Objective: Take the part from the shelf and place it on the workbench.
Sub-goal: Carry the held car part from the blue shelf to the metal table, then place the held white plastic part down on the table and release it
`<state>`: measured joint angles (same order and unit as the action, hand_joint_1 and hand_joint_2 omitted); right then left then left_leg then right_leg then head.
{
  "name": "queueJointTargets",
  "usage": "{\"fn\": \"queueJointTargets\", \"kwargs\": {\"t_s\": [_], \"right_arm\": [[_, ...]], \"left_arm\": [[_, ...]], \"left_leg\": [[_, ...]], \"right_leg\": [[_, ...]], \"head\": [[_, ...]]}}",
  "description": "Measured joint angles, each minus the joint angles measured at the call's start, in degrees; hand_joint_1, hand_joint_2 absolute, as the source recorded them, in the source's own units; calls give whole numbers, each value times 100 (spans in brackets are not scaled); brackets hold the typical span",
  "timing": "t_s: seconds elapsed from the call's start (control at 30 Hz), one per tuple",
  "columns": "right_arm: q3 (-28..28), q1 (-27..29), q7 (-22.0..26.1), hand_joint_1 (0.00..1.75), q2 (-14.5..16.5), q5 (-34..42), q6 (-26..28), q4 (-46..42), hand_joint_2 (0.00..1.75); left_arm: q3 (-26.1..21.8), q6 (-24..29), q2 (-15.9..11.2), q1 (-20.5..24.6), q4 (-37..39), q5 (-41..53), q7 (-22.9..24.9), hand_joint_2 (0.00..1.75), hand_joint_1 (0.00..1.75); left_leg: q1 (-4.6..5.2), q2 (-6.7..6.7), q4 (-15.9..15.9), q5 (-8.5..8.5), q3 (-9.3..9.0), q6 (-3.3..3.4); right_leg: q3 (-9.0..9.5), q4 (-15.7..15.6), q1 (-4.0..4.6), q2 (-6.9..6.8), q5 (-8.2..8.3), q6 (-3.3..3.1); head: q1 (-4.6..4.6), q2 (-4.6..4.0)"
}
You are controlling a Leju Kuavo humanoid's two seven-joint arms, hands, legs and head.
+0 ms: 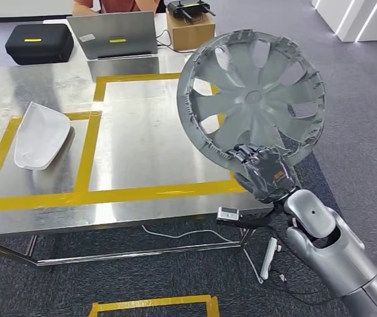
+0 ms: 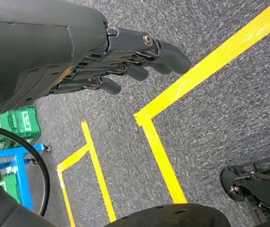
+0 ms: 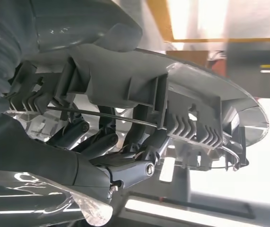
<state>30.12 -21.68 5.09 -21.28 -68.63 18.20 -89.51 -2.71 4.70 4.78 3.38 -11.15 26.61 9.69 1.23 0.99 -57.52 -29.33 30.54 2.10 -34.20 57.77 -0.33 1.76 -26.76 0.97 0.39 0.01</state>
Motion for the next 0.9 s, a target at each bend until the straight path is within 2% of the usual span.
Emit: {"fn": "queueJointTargets", "kwargs": {"t_s": [0.3,0.6,0.9], "right_arm": [[535,-463,180,175,54,371,-138,105,175],[914,-602,503,175,217,1193,-403,84,175],[1149,-653,555,175,297,1392,-487,25,175]], "left_arm": [[14,-24,-18,22,0,115,58,175,0],[38,-56,-33,45,0,259,85,175,0],[77,-109,-55,-7,2,344,134,175,0]], "left_leg": [[0,0,0,0,0,0],[-1,0,0,0,1,0],[-1,-1,0,0,-1,0]], "right_leg": [[0,0,0,-1,0,0],[-1,1,1,-1,0,0],[-3,1,1,4,0,0]], "head": [[0,0],[0,0],[0,-1]]}}
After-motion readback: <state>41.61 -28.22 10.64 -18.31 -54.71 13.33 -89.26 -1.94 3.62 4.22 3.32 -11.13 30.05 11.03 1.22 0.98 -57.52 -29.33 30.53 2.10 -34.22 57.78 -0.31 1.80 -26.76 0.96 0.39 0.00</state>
